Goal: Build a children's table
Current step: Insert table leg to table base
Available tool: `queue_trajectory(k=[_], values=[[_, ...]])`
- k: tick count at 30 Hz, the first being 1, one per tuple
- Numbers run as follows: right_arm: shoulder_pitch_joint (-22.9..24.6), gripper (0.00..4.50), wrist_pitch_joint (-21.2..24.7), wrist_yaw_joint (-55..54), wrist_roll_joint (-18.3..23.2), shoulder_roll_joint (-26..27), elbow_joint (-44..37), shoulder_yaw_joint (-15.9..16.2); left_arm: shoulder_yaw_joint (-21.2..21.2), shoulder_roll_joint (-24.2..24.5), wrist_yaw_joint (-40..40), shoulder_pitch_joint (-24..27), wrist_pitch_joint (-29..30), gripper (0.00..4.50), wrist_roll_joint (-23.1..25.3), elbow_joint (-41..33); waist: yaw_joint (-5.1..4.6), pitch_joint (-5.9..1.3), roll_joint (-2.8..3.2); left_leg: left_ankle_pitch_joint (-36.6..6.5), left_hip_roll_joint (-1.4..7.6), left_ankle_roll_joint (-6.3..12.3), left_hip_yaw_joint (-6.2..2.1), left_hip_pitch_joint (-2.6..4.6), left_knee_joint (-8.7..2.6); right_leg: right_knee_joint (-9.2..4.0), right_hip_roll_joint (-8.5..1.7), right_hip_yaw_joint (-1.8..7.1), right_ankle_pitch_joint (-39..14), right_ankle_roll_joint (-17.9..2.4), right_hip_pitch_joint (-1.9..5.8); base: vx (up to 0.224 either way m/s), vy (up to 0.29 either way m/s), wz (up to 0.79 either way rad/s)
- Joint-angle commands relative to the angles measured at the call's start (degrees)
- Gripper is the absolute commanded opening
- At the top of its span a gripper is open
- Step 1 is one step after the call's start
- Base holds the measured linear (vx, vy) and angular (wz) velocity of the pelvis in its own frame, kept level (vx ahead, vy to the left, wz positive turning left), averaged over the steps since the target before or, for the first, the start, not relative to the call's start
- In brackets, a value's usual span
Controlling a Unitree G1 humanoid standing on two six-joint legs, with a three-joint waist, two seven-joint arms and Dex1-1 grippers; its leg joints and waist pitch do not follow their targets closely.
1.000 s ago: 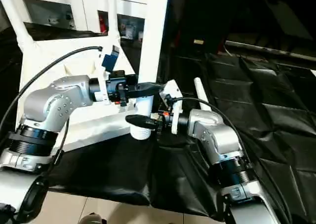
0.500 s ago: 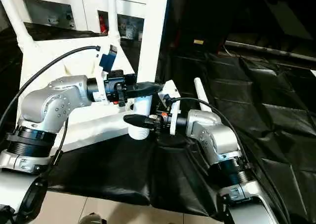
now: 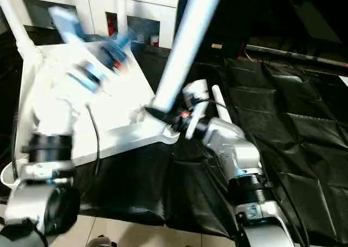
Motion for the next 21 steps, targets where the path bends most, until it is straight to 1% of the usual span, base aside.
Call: queue_trajectory(k=[1,2,3,4,5,6,7,8,9,10,11,13,15,16,17,18,20,21], values=[[-0.9,1.92,-2.0,-2.0,-0.9,0.0,0.7,-1.6,-0.7,0.4,0.4,-0.2,0.1,3.07,1.5,0.7,-0.16,-4.45,0.52,-9.2,0.08,-0.47,0.47,0.27,-3.39,-4.31,-3.23,2.81,-9.2,-8.6,3.54,0.0,0.0,0.0],[-0.9,1.92,-3.1,-3.6,-2.2,-0.1,1.6,-1.9,-3.8,2.1,-0.4,0.8,-0.3,3.07,5.7,0.8,-0.13,-4.47,0.74,-9.1,0.17,-0.56,0.39,0.32,-3.46,-4.35,-3.33,2.81,-9.1,-8.3,3.5,0.0,0.0,0.0],[-1.3,1.92,-5.7,-6.5,-5.2,-0.7,3.9,-1.8,-13.0,6.8,-2.9,3.6,-1.8,3.07,15.7,0.7,-0.24,-4.47,0.82,-9.1,0.29,-0.7,0.31,0.5,-3.59,-4.45,-3.32,2.82,-9.3,-7.6,3.32,0.0,0.0,0.0],[-1.4,1.92,-6.4,-7.2,-6.0,-0.9,4.5,-1.7,-15.7,8.2,-3.6,4.5,-2.4,3.07,18.4,0.7,-0.35,-4.44,0.86,-9.2,0.46,-0.92,0.14,0.49,-3.78,-4.41,-3.36,2.79,-10.0,-6.7,3.27,0.0,0.0,0.0],[-1.7,1.92,-7.7,-8.9,-7.5,-1.2,6.0,-1.6,-21.6,11.3,-4.9,6.1,-4.7,3.07,24.1,0.6,-0.46,-4.29,0.91,-9.6,0.34,-1.58,0.4,0.65,-3.81,-4.47,-3.29,2.97,-11.3,-5.8,3.2,0.0,0.0,0.0],[-1.8,1.92,-7.9,-9.3,-7.7,-1.3,6.3,-1.7,-22.8,11.9,-5.2,6.5,-5.2,3.07,25.3,0.6,-0.31,-4.39,1.02,-9.5,0.37,-1.78,0.3,0.68,-3.82,-4.43,-3.43,2.98,-11.3,-5.6,3.21,0.0,0.0,0.0],[-1.9,1.92,-8.5,-10.2,-8.3,-1.5,7.0,-1.7,-26.1,13.7,-6.3,7.7,-5.8,3.07,27.5,-0.2,-0.41,-4.53,0.49,-8.5,0.29,-1.97,0.47,0.55,-3.71,-4.21,-3.37,3.07,-9.6,-6.2,3.4,0.0,0.0,0.0],[-2.0,1.92,-9.2,-11.6,-9.0,-1.7,7.9,-1.9,-29.6,15.6,-7.3,9.2,-6.0,3.07,29.9,-1.6,-0.26,-4.62,0.69,-8.0,0.42,-2.09,0.3,0.46,-3.75,-3.89,-3.51,3.04,-8.5,-6.6,3.47,0.0,0.0,0.0],[-2.1,1.92,-9.6,-12.4,-9.3,-1.7,8.4,-2.0,-31.6,16.6,-7.9,10.2,-5.8,3.07,31.0,-2.5,-0.32,-4.64,0.85,-7.6,0.46,-2.2,0.33,0.52,-3.75,-3.7,-3.47,3.01,-7.0,-7.3,3.31,0.0,0.0,0.0],[-2.3,1.92,-10.3,-13.4,-10.0,-1.8,9.2,-2.0,-32.9,17.2,-8.3,11.0,-5.2,3.07,31.3,-3.3,-0.42,-4.62,0.83,-7.7,0.43,-2.23,0.38,0.46,-3.73,-3.57,-3.45,3.03,-6.3,-7.7,3.34,0.0,0.0,0.0],[-2.4,1.92,-10.7,-14.1,-10.4,-1.8,9.7,-2.0,-33.7,17.5,-8.5,11.6,-5.0,3.07,31.8,-3.7,-0.56,-4.55,0.49,-7.6,0.27,-2.2,0.59,0.39,-3.68,-3.59,-3.39,3.09,-5.3,-8.7,3.47,0.0,0.0,0.0],[-2.8,1.92,-12.0,-15.4,-11.4,-1.7,11.2,-2.0,-35.3,17.9,-8.5,12.6,-3.9,3.07,32.9,-3.8,-0.55,-4.49,0.68,-8.3,0.35,-2.31,0.55,0.37,-3.75,-3.57,-3.51,3.08,-6.0,-9.0,3.43,0.0,0.0,0.0],[-3.0,1.92,-12.2,-15.6,-11.5,-1.5,11.7,-2.2,-36.2,18.1,-8.6,13.1,-3.8,3.07,33.8,-3.5,-0.62,-4.36,0.46,-9.2,0.26,-2.07,0.61,0.36,-3.73,-3.82,-3.54,3.12,-8.2,-8.8,3.47,0.0,0.0,0.0],[-3.2,1.92,-12.4,-15.5,-11.6,-1.3,12.1,-2.1,-37.3,18.5,-8.4,13.4,-3.7,3.07,35.3,-2.9,-0.7,-4.31,0.66,-9.7,0.25,-2.0,0.62,0.41,-3.74,-3.98,-3.51,3.16,-9.2,-8.4,3.36,0.0,0.0,0.0],[-3.4,1.92,-12.6,-15.2,-11.9,-1.2,12.6,-1.8,-38.6,18.9,-8.1,13.7,-3.8,3.07,37.3,-2.0,-0.77,-4.33,0.5,-10.0,0.3,-1.83,0.57,0.39,-3.77,-4.04,-3.45,3.14,-9.8,-7.9,3.36,0.0,0.0,0.0],[-3.4,1.92,-12.6,-15.2,-11.9,-1.2,12.6,-1.8,-38.6,18.9,-8.1,13.7,-3.8,3.07,37.3,-2.0,-0.81,-4.35,0.55,-10.1,0.29,-1.87,0.56,0.4,-3.75,-4.01,-3.49,3.15,-10.0,-7.8,3.34,0.0,0.0,0.0],[-3.7,1.92,-13.0,-15.0,-12.1,-1.0,13.0,-1.6,-39.1,18.8,-7.5,13.7,-4.4,3.07,38.9,-0.5,-0.93,-4.33,0.59,-9.9,0.22,-1.85,0.56,0.3,-3.76,-4.07,-3.43,3.15,-10.0,-7.7,3.35,0.0,0.0,0.0],[-3.8,1.92,-13.1,-15.1,-12.1,-0.9,13.2,-1.5,-39.3,18.8,-7.0,13.6,-4.2,3.07,39.2,0.0,-0.95,-4.42,0.97,-9.7,0.19,-1.97,0.51,0.28,-3.71,-3.95,-3.46,3.17,-9.4,-7.8,3.39,0.0,0.0,0.0]])
